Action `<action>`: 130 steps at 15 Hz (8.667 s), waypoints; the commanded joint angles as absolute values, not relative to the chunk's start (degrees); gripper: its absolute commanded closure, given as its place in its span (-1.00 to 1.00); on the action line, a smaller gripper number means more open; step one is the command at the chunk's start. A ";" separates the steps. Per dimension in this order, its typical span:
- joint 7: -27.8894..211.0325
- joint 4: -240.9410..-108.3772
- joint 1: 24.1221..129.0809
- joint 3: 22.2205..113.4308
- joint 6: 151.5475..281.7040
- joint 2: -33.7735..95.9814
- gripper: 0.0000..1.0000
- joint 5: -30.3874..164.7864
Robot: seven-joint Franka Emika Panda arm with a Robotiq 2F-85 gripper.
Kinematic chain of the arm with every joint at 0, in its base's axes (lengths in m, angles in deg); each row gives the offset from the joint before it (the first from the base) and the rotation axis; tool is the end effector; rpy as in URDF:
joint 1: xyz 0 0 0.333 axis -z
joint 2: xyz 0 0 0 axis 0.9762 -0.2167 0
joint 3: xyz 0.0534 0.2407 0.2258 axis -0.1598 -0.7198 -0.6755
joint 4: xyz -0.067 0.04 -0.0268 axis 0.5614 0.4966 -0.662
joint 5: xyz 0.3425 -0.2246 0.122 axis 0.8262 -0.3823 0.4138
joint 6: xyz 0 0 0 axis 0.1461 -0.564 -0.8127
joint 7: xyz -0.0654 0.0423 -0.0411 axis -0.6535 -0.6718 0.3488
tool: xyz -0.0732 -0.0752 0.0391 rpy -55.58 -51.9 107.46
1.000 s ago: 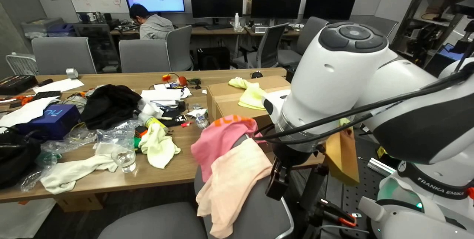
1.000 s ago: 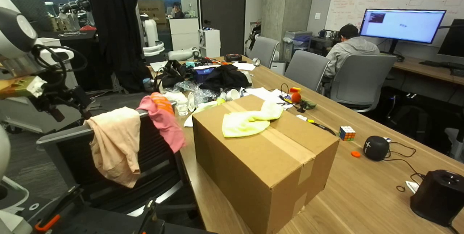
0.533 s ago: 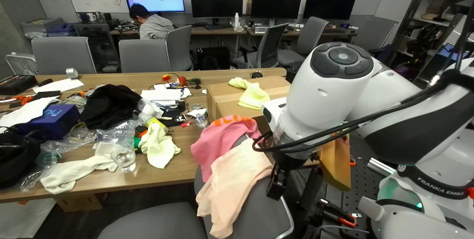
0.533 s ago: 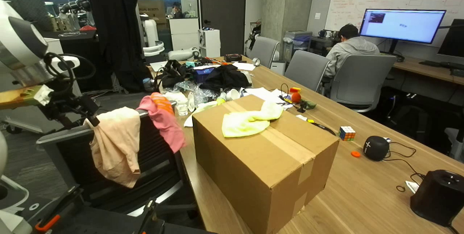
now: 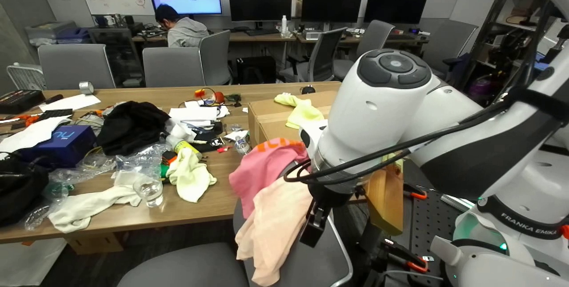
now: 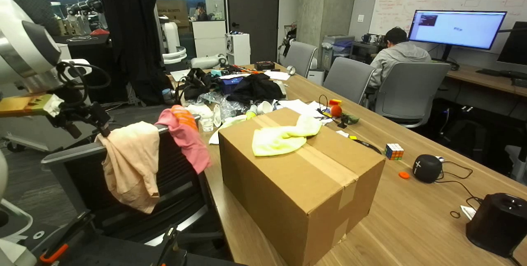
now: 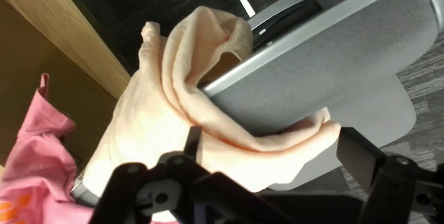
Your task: Remove the yellow towel, peach t-shirt and then the pink t-shirt from the backrest of the chair and put them on top of the brown box
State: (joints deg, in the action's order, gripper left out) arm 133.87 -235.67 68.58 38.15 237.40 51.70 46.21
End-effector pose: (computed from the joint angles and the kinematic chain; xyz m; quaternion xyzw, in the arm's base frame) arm 0.3555 0.2581 0.2469 0.9897 0.0787 0.1067 0.0545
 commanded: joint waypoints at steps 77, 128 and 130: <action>128.52 -176.85 82.24 75.68 202.24 37.26 0.94 24.19; 136.94 -226.41 68.59 50.94 223.95 49.32 -1.00 35.85; 137.23 -224.82 68.07 50.91 223.51 47.56 -1.00 35.07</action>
